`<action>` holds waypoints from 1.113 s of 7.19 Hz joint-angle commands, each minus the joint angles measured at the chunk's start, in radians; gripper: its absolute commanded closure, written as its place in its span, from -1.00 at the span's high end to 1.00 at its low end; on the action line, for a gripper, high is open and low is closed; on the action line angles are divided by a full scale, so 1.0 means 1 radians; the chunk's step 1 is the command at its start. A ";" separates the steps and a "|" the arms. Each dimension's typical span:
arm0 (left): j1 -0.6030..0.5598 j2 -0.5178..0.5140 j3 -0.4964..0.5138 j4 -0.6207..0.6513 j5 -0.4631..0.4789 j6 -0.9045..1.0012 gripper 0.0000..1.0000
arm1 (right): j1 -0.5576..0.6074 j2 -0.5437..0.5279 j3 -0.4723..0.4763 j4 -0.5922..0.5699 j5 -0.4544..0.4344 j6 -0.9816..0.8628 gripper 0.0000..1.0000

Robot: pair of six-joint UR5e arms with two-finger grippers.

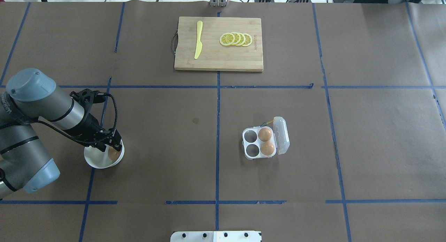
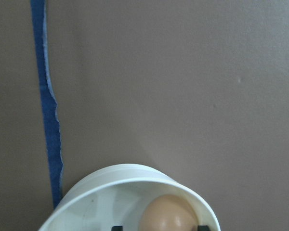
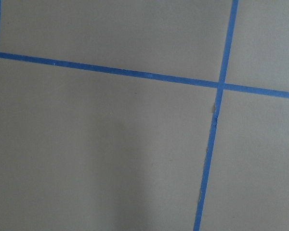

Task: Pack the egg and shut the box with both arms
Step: 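Close the left gripper on the brown egg in the bowl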

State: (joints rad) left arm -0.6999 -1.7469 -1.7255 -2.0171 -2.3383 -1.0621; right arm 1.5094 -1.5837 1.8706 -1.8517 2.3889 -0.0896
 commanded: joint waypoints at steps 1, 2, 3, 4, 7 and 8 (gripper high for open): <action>0.007 -0.002 0.007 0.000 0.001 0.001 0.20 | 0.000 0.001 -0.001 0.000 0.001 0.001 1.00; 0.008 -0.002 0.007 0.000 0.002 0.001 0.13 | 0.000 0.001 -0.001 0.000 0.001 0.001 1.00; 0.014 0.000 0.007 0.001 0.004 -0.001 -0.21 | 0.000 0.001 -0.001 0.000 0.001 0.001 1.00; 0.014 0.000 0.004 0.001 0.005 -0.001 -0.99 | 0.000 0.001 -0.001 0.000 0.001 0.001 1.00; -0.056 0.020 -0.116 0.014 0.007 -0.001 -1.00 | 0.000 0.001 -0.001 0.000 0.001 0.001 1.00; -0.158 0.021 -0.170 0.015 0.007 -0.002 -1.00 | 0.000 0.001 -0.001 -0.001 0.001 0.001 1.00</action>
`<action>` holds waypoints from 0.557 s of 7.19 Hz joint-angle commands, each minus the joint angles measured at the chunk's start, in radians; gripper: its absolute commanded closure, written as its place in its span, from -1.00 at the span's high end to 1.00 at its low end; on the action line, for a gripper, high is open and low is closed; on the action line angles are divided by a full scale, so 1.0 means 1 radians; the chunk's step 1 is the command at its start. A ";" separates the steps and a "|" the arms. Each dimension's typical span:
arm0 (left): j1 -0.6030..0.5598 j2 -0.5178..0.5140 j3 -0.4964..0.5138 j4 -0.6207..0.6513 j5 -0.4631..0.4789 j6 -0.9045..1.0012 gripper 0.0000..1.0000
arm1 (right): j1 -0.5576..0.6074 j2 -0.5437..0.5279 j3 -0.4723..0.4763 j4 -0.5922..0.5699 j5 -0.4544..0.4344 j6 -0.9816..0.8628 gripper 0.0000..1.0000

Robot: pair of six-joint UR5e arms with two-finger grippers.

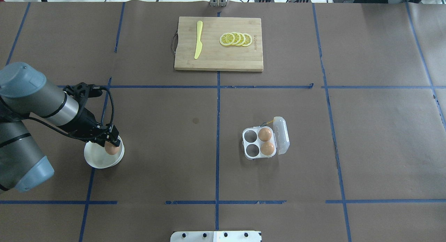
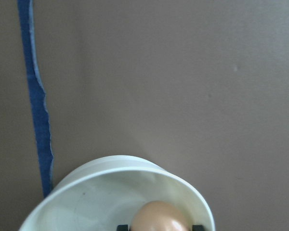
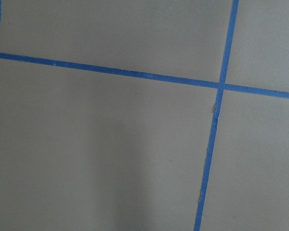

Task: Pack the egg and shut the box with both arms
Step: 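Lift the egg with the left gripper and carry it toward the carton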

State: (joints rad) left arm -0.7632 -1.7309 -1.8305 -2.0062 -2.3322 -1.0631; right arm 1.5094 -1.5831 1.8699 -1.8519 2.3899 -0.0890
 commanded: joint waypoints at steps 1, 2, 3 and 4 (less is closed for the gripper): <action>-0.106 -0.019 -0.058 0.006 0.001 -0.011 -1.00 | 0.000 0.000 0.000 0.000 0.000 0.000 1.00; -0.110 -0.098 -0.052 0.007 -0.001 -0.015 -1.00 | 0.000 0.000 0.000 0.000 0.002 0.000 1.00; -0.064 -0.233 -0.005 0.003 0.001 -0.128 -1.00 | 0.000 0.000 0.000 0.000 0.002 0.000 1.00; 0.072 -0.354 0.060 0.001 0.051 -0.229 -1.00 | 0.000 0.002 0.000 0.000 0.002 0.000 1.00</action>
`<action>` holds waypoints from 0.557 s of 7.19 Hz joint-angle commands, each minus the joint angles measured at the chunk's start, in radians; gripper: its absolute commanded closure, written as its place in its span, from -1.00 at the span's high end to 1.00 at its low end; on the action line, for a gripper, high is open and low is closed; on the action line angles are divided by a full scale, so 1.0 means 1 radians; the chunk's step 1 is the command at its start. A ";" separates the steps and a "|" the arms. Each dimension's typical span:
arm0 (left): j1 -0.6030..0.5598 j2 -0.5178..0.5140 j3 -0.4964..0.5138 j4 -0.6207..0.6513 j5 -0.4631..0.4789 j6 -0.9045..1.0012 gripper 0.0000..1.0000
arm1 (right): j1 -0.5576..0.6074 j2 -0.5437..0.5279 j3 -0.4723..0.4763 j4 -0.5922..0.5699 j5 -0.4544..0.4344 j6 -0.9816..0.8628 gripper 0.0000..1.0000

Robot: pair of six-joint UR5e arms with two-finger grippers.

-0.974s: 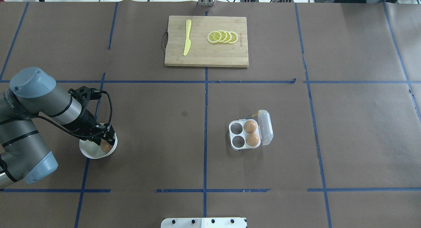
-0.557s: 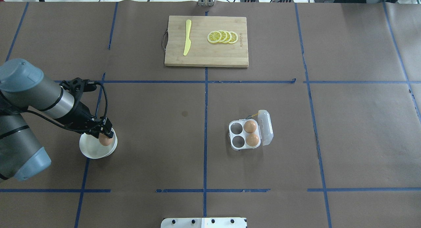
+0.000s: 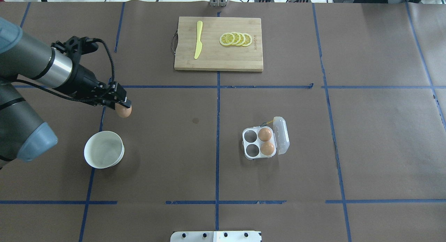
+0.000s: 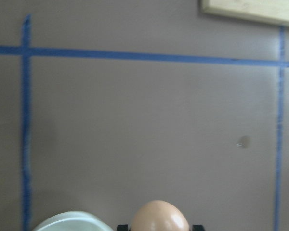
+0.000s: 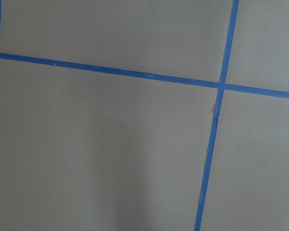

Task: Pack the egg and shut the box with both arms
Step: 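Lift the egg with the left gripper and carry it toward the carton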

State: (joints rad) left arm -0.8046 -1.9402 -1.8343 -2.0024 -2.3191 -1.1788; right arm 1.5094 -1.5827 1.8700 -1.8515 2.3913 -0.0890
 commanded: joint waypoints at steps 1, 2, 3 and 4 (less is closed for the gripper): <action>0.242 -0.237 0.113 -0.009 0.204 -0.154 -1.00 | 0.000 0.001 -0.002 0.000 -0.001 -0.002 1.00; 0.334 -0.309 0.154 -0.013 0.293 -0.154 -1.00 | 0.000 0.007 -0.011 0.000 -0.001 -0.002 1.00; 0.353 -0.400 0.227 -0.015 0.343 -0.154 -1.00 | 0.000 0.007 -0.009 0.000 0.000 0.000 1.00; 0.384 -0.449 0.286 -0.041 0.378 -0.156 -1.00 | 0.000 0.007 -0.009 0.000 0.000 0.000 1.00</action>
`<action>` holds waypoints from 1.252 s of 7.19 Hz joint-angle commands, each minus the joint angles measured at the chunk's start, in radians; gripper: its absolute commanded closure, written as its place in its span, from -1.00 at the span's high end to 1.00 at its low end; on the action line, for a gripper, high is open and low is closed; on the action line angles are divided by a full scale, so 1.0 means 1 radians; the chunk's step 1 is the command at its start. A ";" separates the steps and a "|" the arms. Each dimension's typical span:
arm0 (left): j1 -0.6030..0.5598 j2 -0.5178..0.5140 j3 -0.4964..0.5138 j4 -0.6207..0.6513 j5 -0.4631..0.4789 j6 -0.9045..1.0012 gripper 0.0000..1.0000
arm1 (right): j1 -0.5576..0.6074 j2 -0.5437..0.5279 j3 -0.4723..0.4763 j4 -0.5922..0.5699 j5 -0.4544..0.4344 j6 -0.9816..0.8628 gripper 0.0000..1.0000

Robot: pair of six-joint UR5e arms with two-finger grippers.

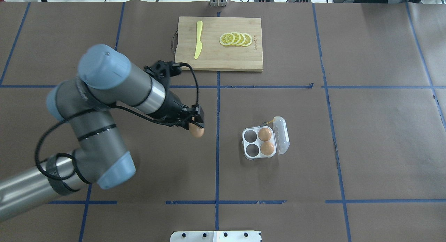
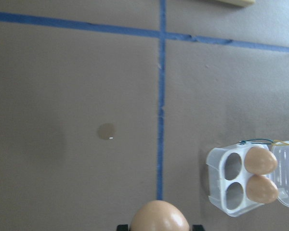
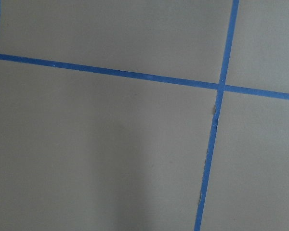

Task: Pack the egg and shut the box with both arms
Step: 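Lower the egg into the empty carton cup and open the left gripper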

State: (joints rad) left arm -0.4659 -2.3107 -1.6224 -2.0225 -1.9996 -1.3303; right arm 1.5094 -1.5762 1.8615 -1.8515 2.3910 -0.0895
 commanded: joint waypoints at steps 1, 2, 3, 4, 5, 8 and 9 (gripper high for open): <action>0.055 -0.107 0.134 -0.089 0.096 -0.003 -1.00 | 0.000 0.001 -0.002 0.000 0.001 0.001 1.00; 0.059 -0.110 0.165 -0.114 0.102 -0.001 -1.00 | 0.000 0.001 -0.002 0.000 0.001 -0.001 1.00; 0.061 -0.110 0.168 -0.114 0.102 0.000 -1.00 | 0.000 0.001 0.001 0.000 0.002 -0.001 1.00; 0.062 -0.110 0.167 -0.114 0.102 0.000 -0.96 | 0.000 0.001 0.008 0.014 0.004 -0.003 1.00; 0.069 -0.107 0.173 -0.114 0.104 0.002 0.20 | 0.000 -0.010 0.002 0.061 0.004 -0.001 1.00; 0.084 -0.104 0.161 -0.114 0.162 0.010 1.00 | -0.021 -0.013 0.008 0.084 0.070 0.002 1.00; 0.044 -0.099 0.127 -0.108 0.153 0.016 1.00 | -0.050 -0.012 0.013 0.087 0.121 0.017 1.00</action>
State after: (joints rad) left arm -0.3923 -2.4151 -1.4679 -2.1359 -1.8431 -1.3216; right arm 1.4865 -1.5885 1.8711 -1.7681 2.4523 -0.0844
